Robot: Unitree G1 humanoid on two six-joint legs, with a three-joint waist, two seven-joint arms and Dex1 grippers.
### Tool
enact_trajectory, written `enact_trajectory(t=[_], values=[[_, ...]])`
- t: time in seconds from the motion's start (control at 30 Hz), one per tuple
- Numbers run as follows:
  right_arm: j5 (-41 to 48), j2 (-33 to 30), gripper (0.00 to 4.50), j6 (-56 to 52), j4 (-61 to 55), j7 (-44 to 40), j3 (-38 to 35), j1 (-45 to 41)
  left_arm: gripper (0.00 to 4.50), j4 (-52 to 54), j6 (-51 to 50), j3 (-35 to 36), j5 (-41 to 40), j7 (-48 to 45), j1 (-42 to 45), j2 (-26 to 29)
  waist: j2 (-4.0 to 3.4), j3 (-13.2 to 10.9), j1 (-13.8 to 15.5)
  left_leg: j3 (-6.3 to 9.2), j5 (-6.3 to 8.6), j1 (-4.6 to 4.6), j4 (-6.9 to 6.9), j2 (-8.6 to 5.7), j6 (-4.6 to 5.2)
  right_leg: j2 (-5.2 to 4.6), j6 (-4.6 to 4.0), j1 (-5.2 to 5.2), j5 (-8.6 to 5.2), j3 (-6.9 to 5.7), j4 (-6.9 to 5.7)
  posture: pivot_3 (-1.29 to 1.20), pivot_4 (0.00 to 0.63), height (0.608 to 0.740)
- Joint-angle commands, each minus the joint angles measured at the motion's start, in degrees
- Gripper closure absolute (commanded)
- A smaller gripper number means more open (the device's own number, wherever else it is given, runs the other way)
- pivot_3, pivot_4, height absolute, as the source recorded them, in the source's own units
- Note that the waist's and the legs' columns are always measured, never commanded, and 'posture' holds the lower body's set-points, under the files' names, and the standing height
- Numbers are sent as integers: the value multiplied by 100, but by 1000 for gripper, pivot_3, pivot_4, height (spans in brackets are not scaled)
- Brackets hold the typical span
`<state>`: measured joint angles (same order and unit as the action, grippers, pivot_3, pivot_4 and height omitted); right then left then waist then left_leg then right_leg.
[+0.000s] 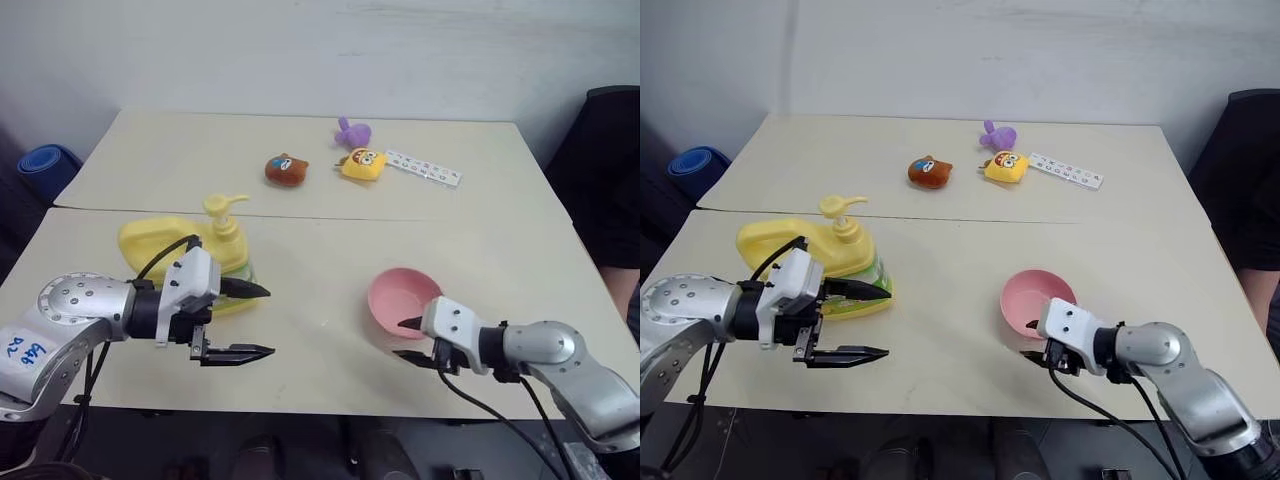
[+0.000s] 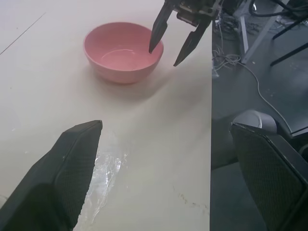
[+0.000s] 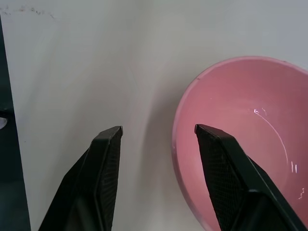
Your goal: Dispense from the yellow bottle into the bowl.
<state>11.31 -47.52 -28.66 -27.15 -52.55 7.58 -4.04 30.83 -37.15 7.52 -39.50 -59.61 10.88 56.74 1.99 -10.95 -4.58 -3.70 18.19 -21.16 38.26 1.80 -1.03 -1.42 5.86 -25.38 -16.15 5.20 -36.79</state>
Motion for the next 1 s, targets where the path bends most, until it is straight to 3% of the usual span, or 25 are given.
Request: enact_trajectory(t=[0.03, 0.17, 0.2, 0.27, 0.43, 0.47, 0.77, 0.9, 1.0], values=[[-276, 64, 2015, 222, 244, 136, 184, -59, 0, 179, 30, 64, 20, 2, -9, 53, 1, 0, 1, 0, 0, 0, 0, 0, 0, 0, 0, 0, 0, 0, 0, 0, 150, 740], [-397, 155, 2015, 369, 503, 205, 266, -124, 0, 179, 25, 85, 45, 6, -15, 65, 2, 1, 4, 0, 0, -1, 1, -1, 0, 0, 0, 0, 0, 0, 0, 0, 150, 740], [-406, 177, 2201, 387, 545, 216, 269, -149, 0, 168, 31, 73, 61, 3, -12, 66, 2, 1, -1, 0, 0, -1, 1, -1, 0, 0, 0, 0, 0, 0, 0, 0, 150, 740], [-422, 200, 2624, 424, 601, 221, 283, -184, 0, 152, 44, 52, 86, -2, -4, 59, 2, 1, -9, 0, 0, 0, 1, 0, 0, 0, 0, 0, 0, 0, -2, 0, 150, 740], [-422, 216, 4369, 493, 675, 203, 314, -236, 0, 179, -44, 34, 17, 44, 132, 22, 5, 3, 7, 2, 0, -1, 1, -1, 0, 0, 0, 0, 0, -2, -2, 0, 150, 740], [-432, 224, 4472, 502, 689, 205, 316, -249, 0, 183, -64, 37, 1, 56, 154, 13, 12, 8, -1, 1, 0, 1, 3, -1, 0, 0, 0, 0, 0, 0, -3, 0, 150, 740], [-548, 82, 4472, 704, 838, -84, 271, -764, 0, 195, -364, 312, -392, 279, 575, -81, 24, 14, -3, 3, 0, 1, 5, 0, 0, 0, 0, 1, 0, -2, -8, 0, 150, 740], [-322, -468, 4472, 1029, 967, -1133, 166, -1718, 0, 233, -906, 1103, -1329, 618, 820, -40, 14, 4, -34, 1, 0, -1, 13, 1, 1, -1, 2, -1, 1, 0, -12, 0, 150, 740], [-10, -628, 4472, 1058, 1627, -2102, 241, -3118, 0, 150, -1290, 1831, -1954, 806, 889, 199, 14, 1, -66, 1, 1, 5, 8, 9, 2, 4, 0, -2, 1, 0, -13, 0, 150, 740]])
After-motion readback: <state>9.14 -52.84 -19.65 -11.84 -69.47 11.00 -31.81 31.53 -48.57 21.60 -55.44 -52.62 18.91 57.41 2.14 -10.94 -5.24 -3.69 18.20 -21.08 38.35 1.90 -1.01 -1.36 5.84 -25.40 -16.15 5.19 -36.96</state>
